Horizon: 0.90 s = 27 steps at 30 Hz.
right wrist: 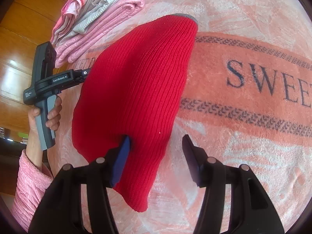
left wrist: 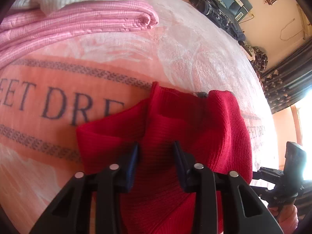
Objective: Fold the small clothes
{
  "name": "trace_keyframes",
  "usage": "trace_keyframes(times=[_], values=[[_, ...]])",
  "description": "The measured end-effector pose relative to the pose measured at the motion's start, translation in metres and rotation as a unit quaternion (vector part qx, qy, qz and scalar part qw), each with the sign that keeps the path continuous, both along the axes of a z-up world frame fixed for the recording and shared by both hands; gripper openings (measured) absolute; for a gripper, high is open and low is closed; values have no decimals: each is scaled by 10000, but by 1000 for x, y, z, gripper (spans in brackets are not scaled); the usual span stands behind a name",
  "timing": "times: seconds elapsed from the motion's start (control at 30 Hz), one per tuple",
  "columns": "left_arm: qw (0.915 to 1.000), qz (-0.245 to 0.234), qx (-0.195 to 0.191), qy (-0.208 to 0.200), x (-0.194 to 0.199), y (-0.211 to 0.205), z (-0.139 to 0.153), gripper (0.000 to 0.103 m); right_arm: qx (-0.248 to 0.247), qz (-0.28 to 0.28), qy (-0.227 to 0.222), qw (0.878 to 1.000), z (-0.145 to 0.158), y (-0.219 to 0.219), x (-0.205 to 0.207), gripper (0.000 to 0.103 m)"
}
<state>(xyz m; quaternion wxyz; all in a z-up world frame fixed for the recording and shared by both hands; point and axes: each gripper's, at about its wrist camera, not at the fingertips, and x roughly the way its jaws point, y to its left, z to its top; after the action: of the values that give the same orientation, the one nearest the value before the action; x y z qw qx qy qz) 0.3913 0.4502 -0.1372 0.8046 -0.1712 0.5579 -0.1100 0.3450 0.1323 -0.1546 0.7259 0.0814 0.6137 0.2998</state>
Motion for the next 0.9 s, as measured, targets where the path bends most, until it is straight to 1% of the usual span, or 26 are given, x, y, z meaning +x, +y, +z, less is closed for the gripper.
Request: trace_keyframes(times=[0.03, 0.13, 0.17, 0.2, 0.23, 0.3, 0.33, 0.37, 0.4, 0.47, 0.53, 0.6, 0.63, 0.67, 0.7, 0.73, 0.8, 0.87, 0.9], values=[[10000, 55, -41, -16, -1, 3, -2, 18, 0, -7, 2, 10000, 0, 0, 0, 55], [9993, 248, -234, -182, -7, 10, 0, 11, -8, -21, 13, 10000, -3, 1, 1, 56], [9986, 306, -290, -313, -11, 11, 6, 10, -10, -26, 16, 10000, -3, 0, 1, 57], [9977, 338, -282, -517, -17, 12, 14, 9, -9, -30, 20, 10000, -3, 1, 1, 57], [9960, 386, -164, -787, -24, 14, 25, 9, -10, -24, 17, 10000, -3, 0, 1, 57], [9875, 534, 188, -1469, -41, 20, 49, 9, -28, -8, -8, 10000, -3, 0, 1, 57], [9836, 599, 252, -1685, -49, 27, 57, 9, -31, 5, -21, 10000, -3, 1, 0, 57], [9833, 683, 253, -1669, -51, 34, 59, 8, -33, 10, -23, 10000, -3, 1, 0, 57], [9851, 831, 267, -1484, -49, 42, 53, 8, -26, 8, -8, 10000, -4, 2, 0, 57], [9887, 978, 183, -1117, -45, 51, 33, 8, -13, -8, 32, 10000, -6, 4, 1, 58], [9910, 1044, 179, -815, -40, 53, 15, 10, -29, -16, 33, 10000, -6, 4, 1, 58], [9922, 1036, 157, -677, -38, 53, 11, 17, -58, 5, 9, 10000, -4, 4, 1, 58], [9922, 1059, 109, -645, -38, 55, 16, 24, -63, 3, 12, 10000, -3, 3, 1, 58], [9928, 1038, 10, -604, -39, 55, 20, 38, -51, -3, 20, 10000, -2, 2, 0, 58], [9937, 996, -65, -510, -41, 56, 24, 44, -41, 9, 14, 10000, -1, 2, 0, 58], [9946, 966, -50, -378, -43, 54, 27, 51, -53, 31, -5, 10000, 0, 2, -1, 58], [9961, 853, -7, -211, -49, 50, 28, 51, -81, 65, -36, 9999, 2, 2, -1, 58], [9975, 707, 33, 29, -55, 45, 20, 51, -81, 70, -34, 9999, 3, 2, -2, 58], [9978, 645, -39, 119, -59, 42, 15, 51, -77, 73, -26, 9999, 4, 2, -3, 58]])
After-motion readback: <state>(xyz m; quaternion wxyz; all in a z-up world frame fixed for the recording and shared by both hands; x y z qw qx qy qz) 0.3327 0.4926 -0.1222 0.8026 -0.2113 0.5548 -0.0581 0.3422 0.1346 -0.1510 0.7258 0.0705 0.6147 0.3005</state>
